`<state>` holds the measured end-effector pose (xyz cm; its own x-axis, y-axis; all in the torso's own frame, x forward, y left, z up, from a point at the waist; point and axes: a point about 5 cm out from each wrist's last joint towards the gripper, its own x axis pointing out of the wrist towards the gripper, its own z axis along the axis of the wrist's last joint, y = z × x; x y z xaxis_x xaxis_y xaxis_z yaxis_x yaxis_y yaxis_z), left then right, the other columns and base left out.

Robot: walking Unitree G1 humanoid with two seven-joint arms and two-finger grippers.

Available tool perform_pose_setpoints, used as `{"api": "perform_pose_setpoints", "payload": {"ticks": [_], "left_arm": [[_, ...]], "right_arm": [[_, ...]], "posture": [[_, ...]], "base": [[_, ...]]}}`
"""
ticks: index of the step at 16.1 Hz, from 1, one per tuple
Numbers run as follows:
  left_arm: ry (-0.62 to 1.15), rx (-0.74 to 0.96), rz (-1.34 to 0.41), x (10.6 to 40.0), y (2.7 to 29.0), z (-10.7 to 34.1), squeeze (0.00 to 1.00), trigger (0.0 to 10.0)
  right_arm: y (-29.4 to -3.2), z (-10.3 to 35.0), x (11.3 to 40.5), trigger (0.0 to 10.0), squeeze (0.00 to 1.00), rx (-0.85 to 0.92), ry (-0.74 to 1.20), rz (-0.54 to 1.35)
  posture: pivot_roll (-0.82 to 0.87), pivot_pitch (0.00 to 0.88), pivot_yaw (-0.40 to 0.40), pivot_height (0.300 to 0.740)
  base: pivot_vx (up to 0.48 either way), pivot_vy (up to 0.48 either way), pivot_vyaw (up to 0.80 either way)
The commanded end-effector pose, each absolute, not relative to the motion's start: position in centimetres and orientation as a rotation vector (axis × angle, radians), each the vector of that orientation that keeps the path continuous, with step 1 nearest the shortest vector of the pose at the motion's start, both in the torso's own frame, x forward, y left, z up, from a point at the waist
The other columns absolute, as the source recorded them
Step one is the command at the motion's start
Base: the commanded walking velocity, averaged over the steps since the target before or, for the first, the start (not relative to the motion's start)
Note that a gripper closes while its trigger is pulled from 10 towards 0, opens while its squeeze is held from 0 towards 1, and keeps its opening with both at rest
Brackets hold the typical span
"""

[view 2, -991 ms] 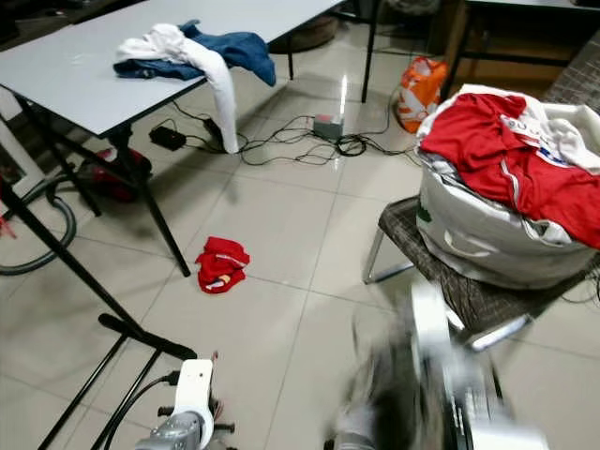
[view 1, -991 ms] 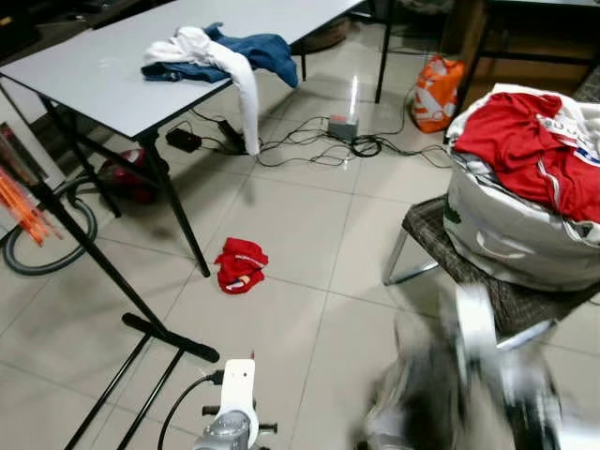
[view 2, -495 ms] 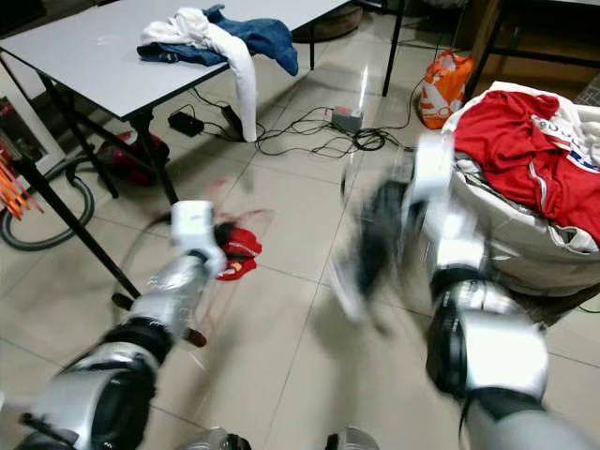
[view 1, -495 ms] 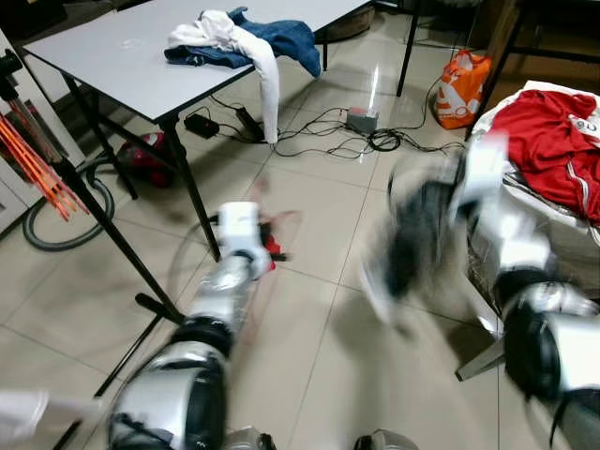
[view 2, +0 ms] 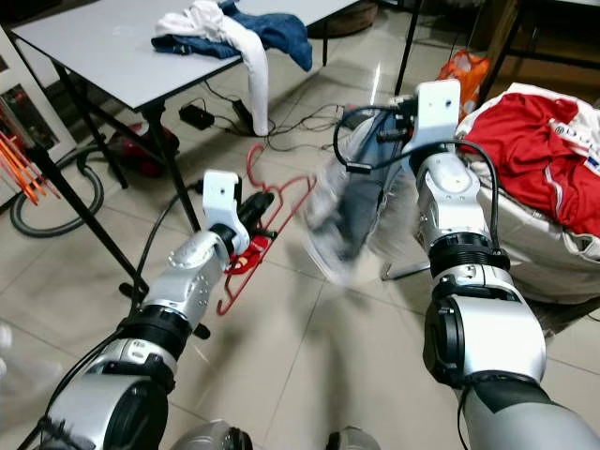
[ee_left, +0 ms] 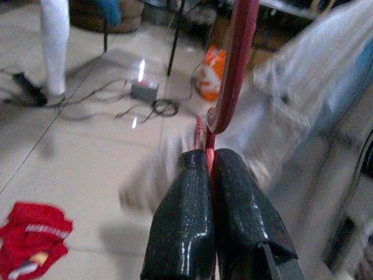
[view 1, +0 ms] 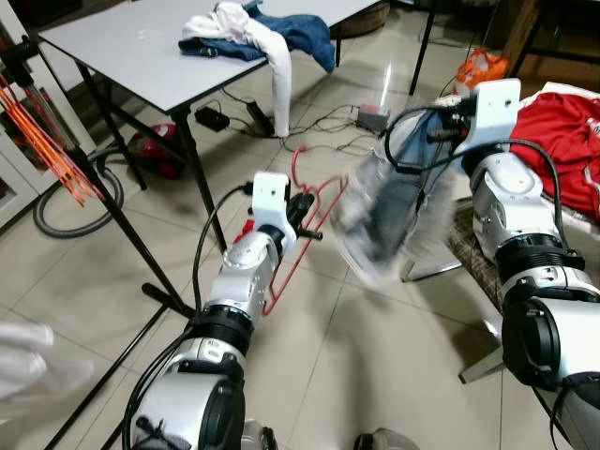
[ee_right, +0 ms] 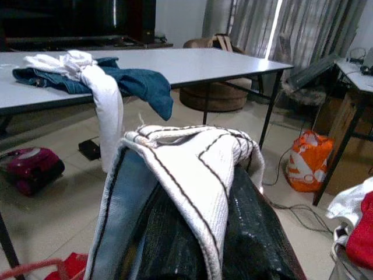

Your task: Hang hanger

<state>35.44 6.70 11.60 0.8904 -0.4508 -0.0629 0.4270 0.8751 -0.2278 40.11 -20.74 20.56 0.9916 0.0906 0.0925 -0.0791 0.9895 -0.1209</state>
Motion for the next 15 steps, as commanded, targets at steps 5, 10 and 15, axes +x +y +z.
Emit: {"api": "perform_pose_setpoints", "payload": {"ticks": [5,10,15], "left_arm": [[0.004,-0.269,-0.580,34.4,5.9,15.8,0.00,10.0],[0.011,-0.283,-0.618,33.2,6.0,17.0,0.00,10.0],[0.044,-0.296,-0.623,32.5,6.0,16.7,0.00,10.0]], "right_arm": [[-21.5,23.2,40.1,0.0,0.00,-0.184,-0.236,0.037],[-22.5,21.4,39.9,0.0,0.00,-0.320,-0.165,-0.018],[-23.6,20.3,39.6,0.0,0.00,-0.374,-0.117,-0.071]], "posture": [[-0.09,0.000,0.048,0.740],[-0.07,0.000,0.047,0.740],[-0.07,0.000,0.046,0.740]], "base": [[0.000,0.000,0.00],[0.000,0.000,0.00],[0.000,0.000,0.00]]}}
